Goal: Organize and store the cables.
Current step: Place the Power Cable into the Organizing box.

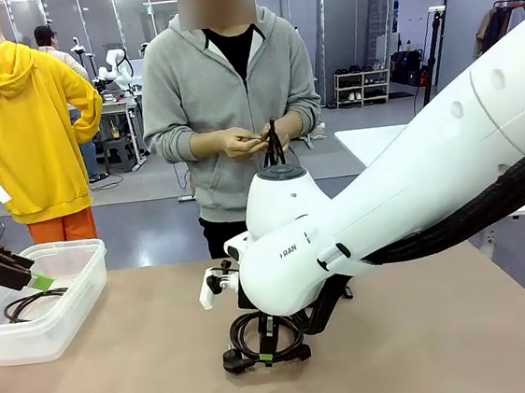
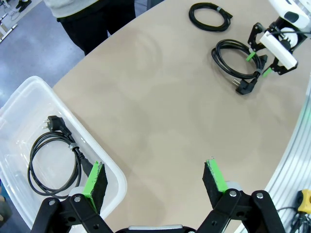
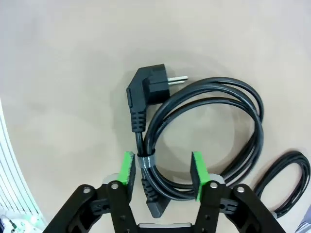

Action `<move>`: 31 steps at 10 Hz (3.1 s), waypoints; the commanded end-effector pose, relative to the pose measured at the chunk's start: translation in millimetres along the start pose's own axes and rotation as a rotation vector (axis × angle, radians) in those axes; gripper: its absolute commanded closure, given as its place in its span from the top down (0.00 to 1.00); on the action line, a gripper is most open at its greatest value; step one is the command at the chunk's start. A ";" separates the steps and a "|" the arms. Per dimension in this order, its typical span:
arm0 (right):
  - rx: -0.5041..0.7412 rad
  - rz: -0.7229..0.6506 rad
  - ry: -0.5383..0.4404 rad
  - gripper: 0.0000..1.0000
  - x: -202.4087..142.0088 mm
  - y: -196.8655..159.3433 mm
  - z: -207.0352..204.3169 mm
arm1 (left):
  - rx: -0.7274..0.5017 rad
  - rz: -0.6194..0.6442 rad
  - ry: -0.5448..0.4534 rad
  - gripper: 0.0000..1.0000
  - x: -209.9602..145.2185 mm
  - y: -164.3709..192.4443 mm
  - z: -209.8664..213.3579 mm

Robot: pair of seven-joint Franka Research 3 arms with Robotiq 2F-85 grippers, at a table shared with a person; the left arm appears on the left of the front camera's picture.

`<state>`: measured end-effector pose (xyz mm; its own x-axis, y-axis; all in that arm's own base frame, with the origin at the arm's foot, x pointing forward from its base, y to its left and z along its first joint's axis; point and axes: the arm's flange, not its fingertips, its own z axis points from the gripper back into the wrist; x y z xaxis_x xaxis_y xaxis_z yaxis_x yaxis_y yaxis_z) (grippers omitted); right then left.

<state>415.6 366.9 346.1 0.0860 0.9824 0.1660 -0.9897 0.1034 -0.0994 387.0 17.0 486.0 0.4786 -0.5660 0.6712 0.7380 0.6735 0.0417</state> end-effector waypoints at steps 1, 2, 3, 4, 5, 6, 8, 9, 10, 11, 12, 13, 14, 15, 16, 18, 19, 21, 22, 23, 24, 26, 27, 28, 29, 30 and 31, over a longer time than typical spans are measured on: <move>-0.020 -0.029 -0.048 1.00 -17.0 6.5 18.2 | 0.000 0.000 0.000 1.00 0.0 0.0 0.0; -0.031 -0.047 -0.073 0.99 -28.3 4.2 31.2 | 0.005 -0.050 0.030 1.00 -1.5 1.7 0.0; -0.045 -0.074 -0.120 1.00 -47.7 1.7 53.3 | -0.011 -0.108 0.069 1.00 -3.7 2.0 1.5; -0.051 -0.110 -0.173 1.00 -71.1 -1.8 74.0 | -0.023 -0.157 0.102 1.00 -5.3 2.7 2.7; -0.053 -0.149 -0.235 1.00 -99.6 -5.1 94.8 | -0.027 -0.205 0.149 1.00 -7.3 4.3 3.8; -0.063 -0.173 -0.279 1.00 -129.0 -5.7 113.2 | -0.034 -0.255 0.186 1.00 -9.0 5.4 4.6; -0.074 -0.232 -0.356 1.00 -198.2 -8.2 146.5 | -0.029 -0.327 0.242 1.00 -10.7 7.7 7.3; -0.049 -0.230 -0.383 1.00 -229.2 -7.3 156.0 | -0.021 -0.330 0.250 1.00 -11.0 8.4 7.6; -0.037 -0.240 -0.404 1.00 -254.6 -3.0 159.5 | -0.028 -0.332 0.263 1.00 -11.8 7.6 8.0; -0.027 -0.244 -0.421 1.00 -276.7 1.9 161.3 | -0.025 -0.298 0.225 1.00 -14.3 2.8 3.3; -0.032 -0.249 -0.449 1.00 -300.6 7.6 166.0 | -0.025 -0.298 0.225 1.00 -14.3 2.8 3.3; -0.050 -0.262 -0.475 1.00 -327.2 12.2 171.5 | -0.025 -0.298 0.225 1.00 -14.3 2.8 3.3; -0.076 -0.298 -0.520 1.00 -357.8 17.9 180.0 | -0.025 -0.298 0.225 1.00 -14.3 2.8 3.3; -0.093 -0.326 -0.550 1.00 -385.5 21.8 186.3 | -0.025 -0.298 0.225 1.00 -14.3 2.8 3.3; -0.091 -0.358 -0.583 1.00 -415.7 26.5 192.2 | -0.025 -0.298 0.225 1.00 -14.3 2.8 3.3; -0.036 -0.317 -0.692 1.00 -474.7 41.1 196.0 | -0.025 -0.298 0.225 1.00 -14.3 2.8 3.3; -0.030 -0.333 -0.726 1.00 -498.9 45.8 192.3 | -0.025 -0.298 0.225 1.00 -14.3 2.8 3.3; -0.026 -0.324 -0.749 1.00 -530.0 52.6 183.9 | -0.025 -0.298 0.225 1.00 -14.3 2.8 3.3; -0.020 -0.271 -0.751 1.00 -536.4 52.8 178.6 | -0.025 -0.298 0.225 1.00 -14.3 2.8 3.3; -0.039 -0.353 -0.751 1.00 -522.4 58.4 189.7 | -0.025 -0.298 0.225 1.00 -14.3 2.8 3.3; -0.039 -0.353 -0.751 1.00 -522.4 58.4 189.7 | -0.025 -0.298 0.225 1.00 -14.3 2.8 3.3; -0.039 -0.353 -0.751 1.00 -522.4 58.4 189.7 | -0.025 -0.298 0.225 1.00 -14.3 2.8 3.3; -0.039 -0.353 -0.751 1.00 -522.4 58.4 189.7 | -0.025 -0.298 0.225 1.00 -14.3 2.8 3.3; -0.039 -0.353 -0.751 1.00 -522.4 58.4 189.7 | -0.025 -0.298 0.225 1.00 -14.3 2.8 3.3; -0.039 -0.353 -0.751 1.00 -522.4 58.4 189.7 | -0.025 -0.298 0.225 1.00 -14.3 2.8 3.3; -0.039 -0.353 -0.751 1.00 -522.4 58.4 189.7 | -0.025 -0.298 0.225 1.00 -14.3 2.8 3.3; -0.039 -0.353 -0.751 1.00 -522.4 58.4 189.7 | -0.025 -0.298 0.225 1.00 -14.3 2.8 3.3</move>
<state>290.2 -170.1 438.4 0.2776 0.5417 0.7934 -0.9141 0.4030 0.0447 380.3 28.6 479.8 0.3296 -0.8335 0.4434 0.8719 0.4489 0.1956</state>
